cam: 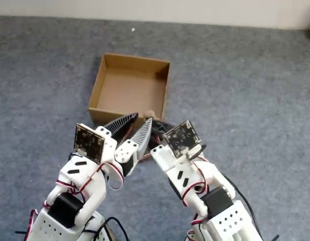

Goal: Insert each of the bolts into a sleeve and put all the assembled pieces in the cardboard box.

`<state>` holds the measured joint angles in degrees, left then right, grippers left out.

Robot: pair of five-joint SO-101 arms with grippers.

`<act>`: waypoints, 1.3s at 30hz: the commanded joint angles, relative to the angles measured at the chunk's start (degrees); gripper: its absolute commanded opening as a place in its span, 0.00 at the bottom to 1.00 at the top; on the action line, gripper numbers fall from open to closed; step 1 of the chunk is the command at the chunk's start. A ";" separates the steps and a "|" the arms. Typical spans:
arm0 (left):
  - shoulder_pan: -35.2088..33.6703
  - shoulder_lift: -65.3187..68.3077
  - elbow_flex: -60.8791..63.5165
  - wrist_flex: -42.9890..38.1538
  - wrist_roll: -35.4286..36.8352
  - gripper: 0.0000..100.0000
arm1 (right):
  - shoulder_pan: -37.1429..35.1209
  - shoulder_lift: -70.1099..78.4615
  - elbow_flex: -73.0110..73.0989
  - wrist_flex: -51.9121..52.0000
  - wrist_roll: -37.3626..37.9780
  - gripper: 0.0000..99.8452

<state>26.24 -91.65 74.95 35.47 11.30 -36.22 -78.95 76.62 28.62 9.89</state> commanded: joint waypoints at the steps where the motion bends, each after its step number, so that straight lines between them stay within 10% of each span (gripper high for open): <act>1: 0.66 -0.57 -3.12 1.58 -0.70 0.19 | 1.01 -1.36 -1.01 -2.59 -0.88 0.00; 12: -3.56 -0.66 -3.47 4.75 -11.25 0.15 | 1.19 -1.19 -0.66 -2.24 -0.88 0.00; 28: -35.12 -0.66 6.55 10.55 -14.07 0.01 | 1.10 0.66 -11.21 16.31 -0.62 0.00; 39: -36.35 -0.66 10.59 10.37 -14.15 0.01 | 1.19 38.90 -41.54 14.99 -0.62 0.00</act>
<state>-9.36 -91.74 85.32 45.85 -2.59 -35.87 -49.58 46.64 46.90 9.63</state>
